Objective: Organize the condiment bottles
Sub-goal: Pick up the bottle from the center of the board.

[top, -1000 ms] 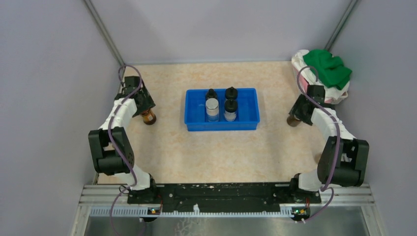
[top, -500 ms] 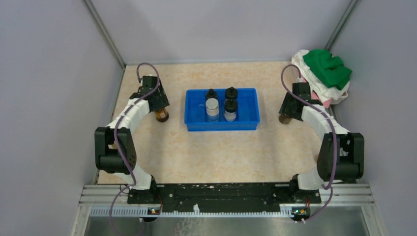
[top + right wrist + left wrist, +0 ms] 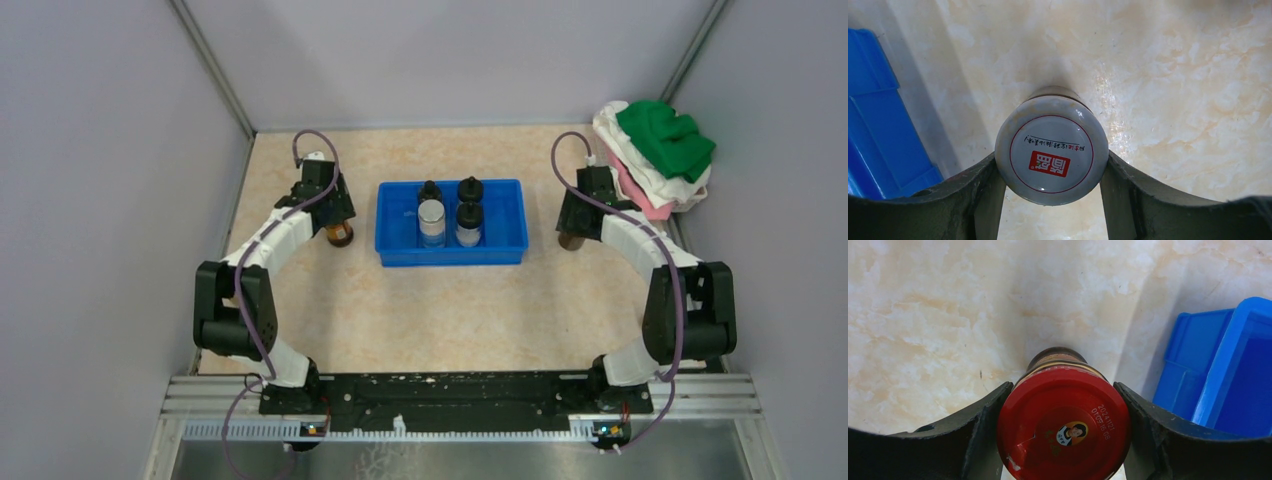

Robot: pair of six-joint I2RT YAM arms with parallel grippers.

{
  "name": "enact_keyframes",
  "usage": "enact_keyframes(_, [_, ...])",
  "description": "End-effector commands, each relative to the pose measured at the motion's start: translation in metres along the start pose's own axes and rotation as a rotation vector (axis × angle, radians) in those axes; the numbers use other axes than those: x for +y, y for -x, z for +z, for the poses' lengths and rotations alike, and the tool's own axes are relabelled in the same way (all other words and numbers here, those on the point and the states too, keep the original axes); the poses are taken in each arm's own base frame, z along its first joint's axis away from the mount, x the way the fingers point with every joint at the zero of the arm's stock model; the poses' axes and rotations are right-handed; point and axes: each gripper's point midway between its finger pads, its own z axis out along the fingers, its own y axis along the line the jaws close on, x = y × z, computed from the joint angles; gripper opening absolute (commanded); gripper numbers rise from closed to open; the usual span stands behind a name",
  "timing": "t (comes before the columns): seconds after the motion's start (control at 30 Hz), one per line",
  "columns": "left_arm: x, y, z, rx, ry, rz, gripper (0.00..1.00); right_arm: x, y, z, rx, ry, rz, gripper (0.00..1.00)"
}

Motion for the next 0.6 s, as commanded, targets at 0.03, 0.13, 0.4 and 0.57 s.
enact_keyframes(0.03, [-0.008,-0.027,-0.001,0.071,-0.032,0.005,0.0,0.006,-0.013,-0.004,0.039,0.024,-0.021,0.0])
enact_keyframes(0.13, [-0.01,-0.024,-0.003,0.061,-0.029,0.012,0.0,0.007,-0.008,-0.008,0.028,0.029,-0.016,0.0])
enact_keyframes(0.4, [-0.018,-0.002,-0.016,0.01,-0.046,0.013,0.0,0.013,0.015,-0.025,-0.028,0.051,0.0,0.0])
enact_keyframes(0.57, [-0.022,0.023,-0.029,-0.036,-0.049,0.033,0.0,0.015,0.031,-0.037,-0.07,0.057,0.005,0.0])
